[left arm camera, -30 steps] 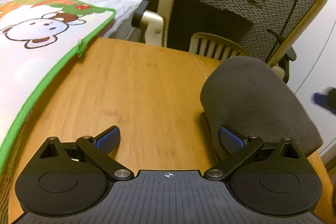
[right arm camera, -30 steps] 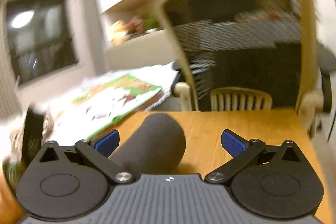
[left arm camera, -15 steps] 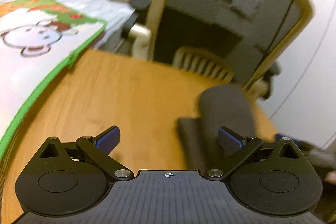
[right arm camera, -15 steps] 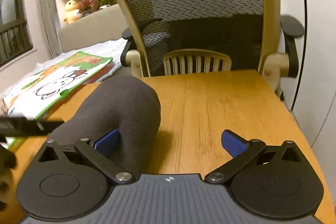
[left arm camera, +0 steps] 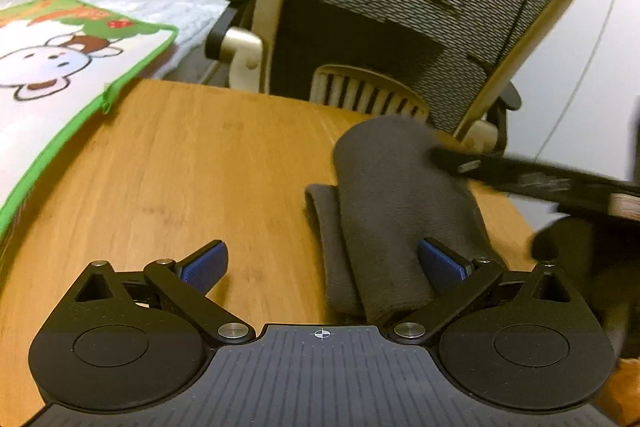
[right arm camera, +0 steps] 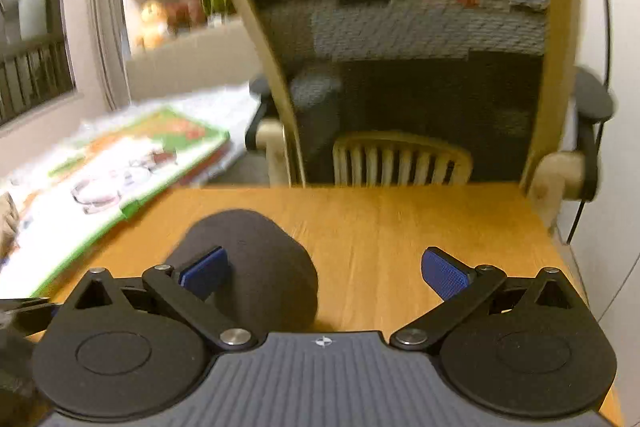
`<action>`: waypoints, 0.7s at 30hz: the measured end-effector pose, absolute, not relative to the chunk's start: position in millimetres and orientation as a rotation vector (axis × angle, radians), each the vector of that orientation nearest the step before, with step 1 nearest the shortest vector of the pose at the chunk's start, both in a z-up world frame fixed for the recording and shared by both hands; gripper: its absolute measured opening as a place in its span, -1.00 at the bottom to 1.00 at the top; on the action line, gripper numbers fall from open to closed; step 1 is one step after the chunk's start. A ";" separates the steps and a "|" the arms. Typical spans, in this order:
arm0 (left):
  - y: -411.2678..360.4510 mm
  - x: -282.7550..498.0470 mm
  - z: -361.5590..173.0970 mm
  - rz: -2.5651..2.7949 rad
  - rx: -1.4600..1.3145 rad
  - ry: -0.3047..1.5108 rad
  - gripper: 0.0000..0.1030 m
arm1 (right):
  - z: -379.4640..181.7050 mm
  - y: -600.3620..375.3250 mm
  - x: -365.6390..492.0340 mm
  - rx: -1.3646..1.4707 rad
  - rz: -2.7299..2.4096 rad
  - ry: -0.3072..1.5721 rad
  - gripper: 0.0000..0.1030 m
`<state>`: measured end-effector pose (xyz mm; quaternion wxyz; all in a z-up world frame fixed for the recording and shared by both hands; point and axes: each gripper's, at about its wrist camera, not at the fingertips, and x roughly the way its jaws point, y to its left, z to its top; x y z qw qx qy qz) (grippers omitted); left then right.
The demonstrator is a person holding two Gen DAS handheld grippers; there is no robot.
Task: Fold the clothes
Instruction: 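Roll the grey bundle over the remaining waistband with the right tool while the left tool steadies it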
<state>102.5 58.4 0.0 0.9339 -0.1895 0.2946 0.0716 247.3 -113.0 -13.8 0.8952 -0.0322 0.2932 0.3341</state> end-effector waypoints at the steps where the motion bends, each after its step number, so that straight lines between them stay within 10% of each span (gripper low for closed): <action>1: 60.0 102.2 -1.2 0.152 -0.395 0.600 1.00 | -20.7 -104.9 255.6 -0.058 0.701 0.638 1.00; 21: 60.9 101.2 -10.6 0.121 -0.454 0.594 1.00 | -41.5 -157.1 215.3 0.076 0.635 0.613 1.00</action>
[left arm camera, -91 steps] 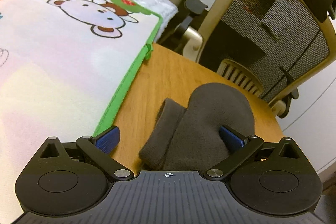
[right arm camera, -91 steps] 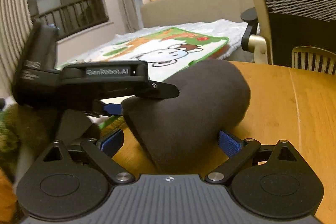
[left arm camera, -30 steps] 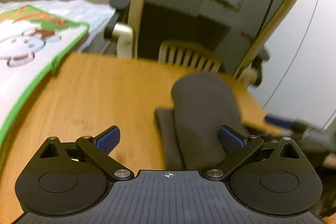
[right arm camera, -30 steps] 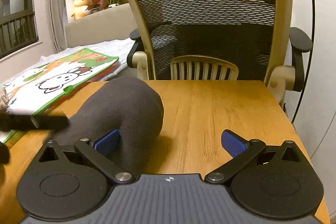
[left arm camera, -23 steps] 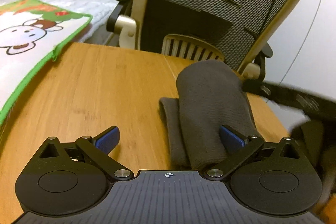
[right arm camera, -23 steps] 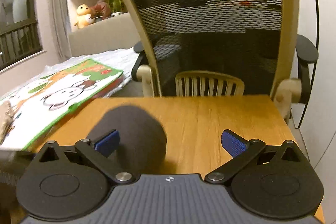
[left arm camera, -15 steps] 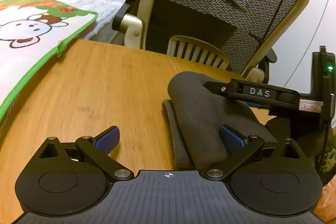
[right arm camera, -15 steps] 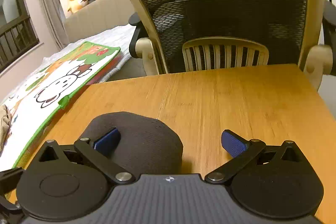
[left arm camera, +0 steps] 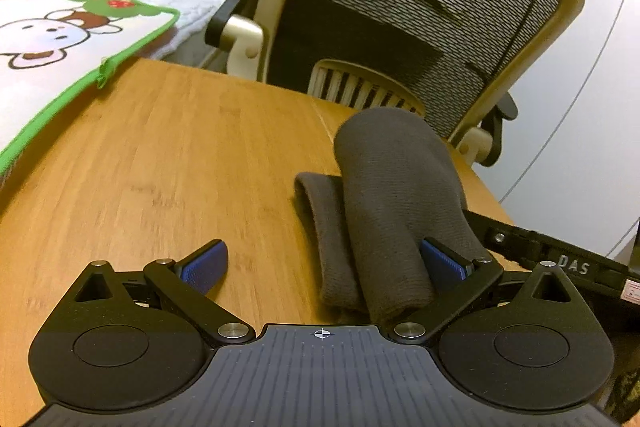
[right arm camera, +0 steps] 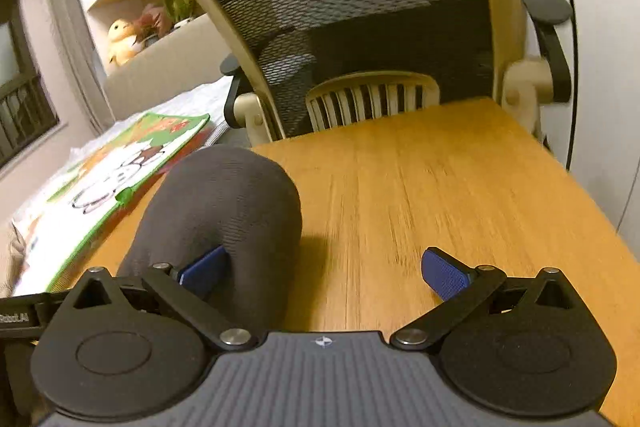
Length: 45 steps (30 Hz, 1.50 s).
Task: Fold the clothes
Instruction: 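Roll the grey bundle over the remaining waistband with the right tool while the left tool steadies it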
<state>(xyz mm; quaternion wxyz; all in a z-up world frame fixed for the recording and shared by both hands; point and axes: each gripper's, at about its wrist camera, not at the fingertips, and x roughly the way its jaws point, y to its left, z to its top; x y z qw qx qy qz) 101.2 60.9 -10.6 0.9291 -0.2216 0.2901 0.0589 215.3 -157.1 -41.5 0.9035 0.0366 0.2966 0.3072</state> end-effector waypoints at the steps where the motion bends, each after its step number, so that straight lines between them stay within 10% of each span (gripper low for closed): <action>1: 61.4 101.0 -10.6 0.126 -0.454 0.593 1.00 | -41.5 -153.5 215.5 0.056 0.637 0.596 1.00; 45: 71.0 106.4 -0.2 0.232 -0.365 0.572 1.00 | -24.6 -88.2 250.1 -0.143 0.631 0.558 1.00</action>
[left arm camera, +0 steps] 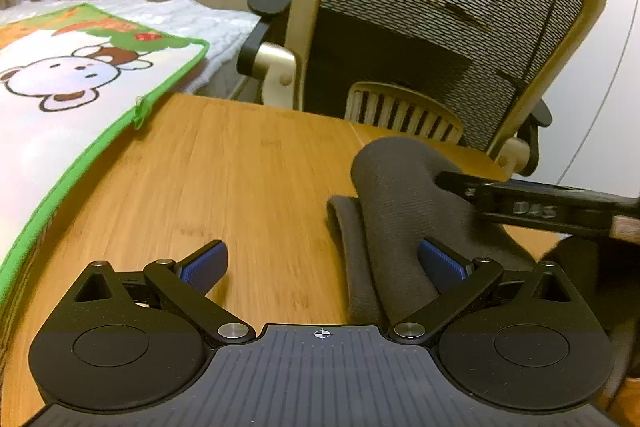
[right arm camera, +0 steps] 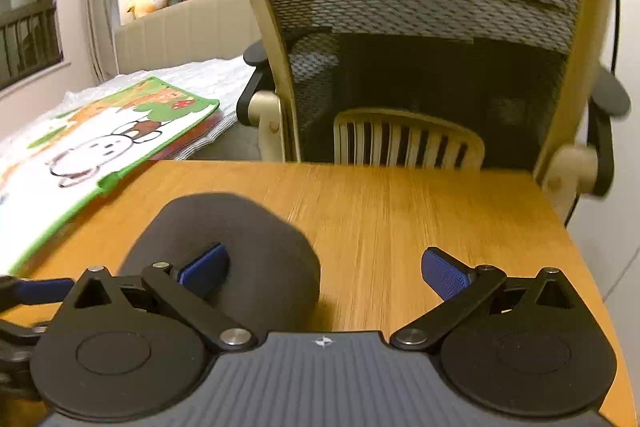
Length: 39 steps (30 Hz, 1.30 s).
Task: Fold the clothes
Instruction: 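Roll the grey bundle over the remaining waistband with the right tool while the left tool steadies it, then press the right tool on the roll to finish it over the waistband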
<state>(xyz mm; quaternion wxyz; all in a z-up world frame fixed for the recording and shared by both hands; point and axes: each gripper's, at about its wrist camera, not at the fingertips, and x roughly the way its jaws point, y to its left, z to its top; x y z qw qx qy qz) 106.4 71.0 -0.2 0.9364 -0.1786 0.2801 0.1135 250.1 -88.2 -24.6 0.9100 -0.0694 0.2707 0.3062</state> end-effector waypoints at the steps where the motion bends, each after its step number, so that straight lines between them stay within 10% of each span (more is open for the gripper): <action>1: 71.4 106.6 -0.6 0.233 -0.369 0.572 1.00 | -24.9 -85.6 250.8 -0.144 0.625 0.559 1.00; 39: 92.7 85.3 -1.6 0.280 -0.405 0.563 1.00 | -48.7 -116.8 200.1 0.105 0.684 0.645 1.00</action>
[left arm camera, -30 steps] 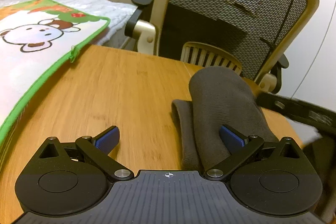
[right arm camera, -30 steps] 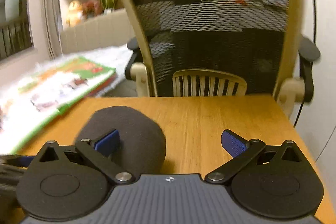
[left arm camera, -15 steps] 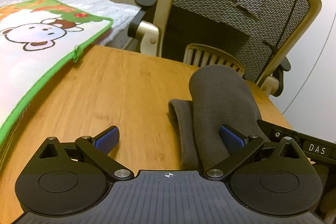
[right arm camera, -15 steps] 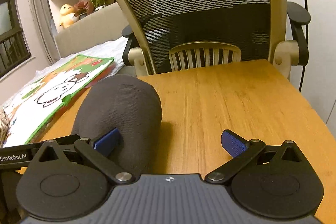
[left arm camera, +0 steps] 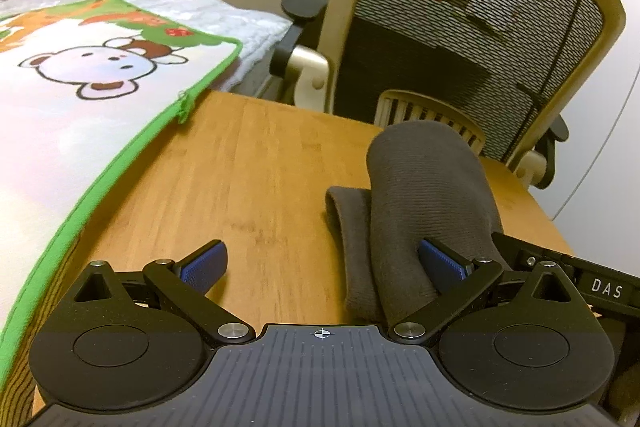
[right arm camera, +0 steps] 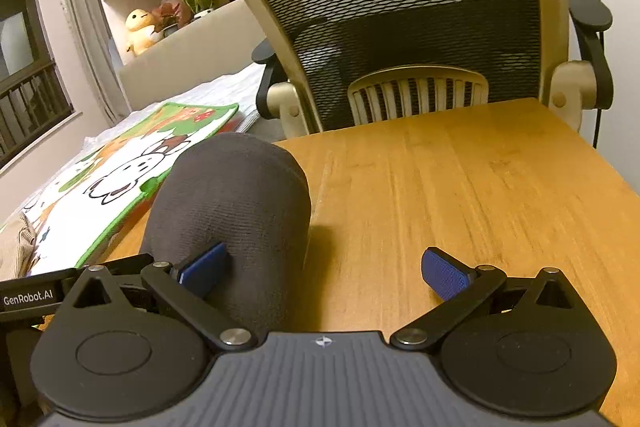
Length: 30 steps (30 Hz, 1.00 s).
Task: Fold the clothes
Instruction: 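Press the right tool on the roll to finish it over the waistband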
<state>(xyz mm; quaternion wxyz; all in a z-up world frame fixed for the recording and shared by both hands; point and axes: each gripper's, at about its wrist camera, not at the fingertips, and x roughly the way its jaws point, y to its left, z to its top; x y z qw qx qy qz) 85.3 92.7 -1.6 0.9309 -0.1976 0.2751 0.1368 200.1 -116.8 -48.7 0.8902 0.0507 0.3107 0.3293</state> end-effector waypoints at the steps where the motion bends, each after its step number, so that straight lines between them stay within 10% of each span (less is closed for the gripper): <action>1: 94.1 84.2 -2.4 0.278 -0.413 0.562 1.00 | -48.7 -116.5 199.2 0.108 0.685 0.644 1.00; 30: 88.8 79.0 -3.0 0.262 -0.422 0.575 1.00 | -47.3 -116.8 192.4 0.102 0.613 0.618 1.00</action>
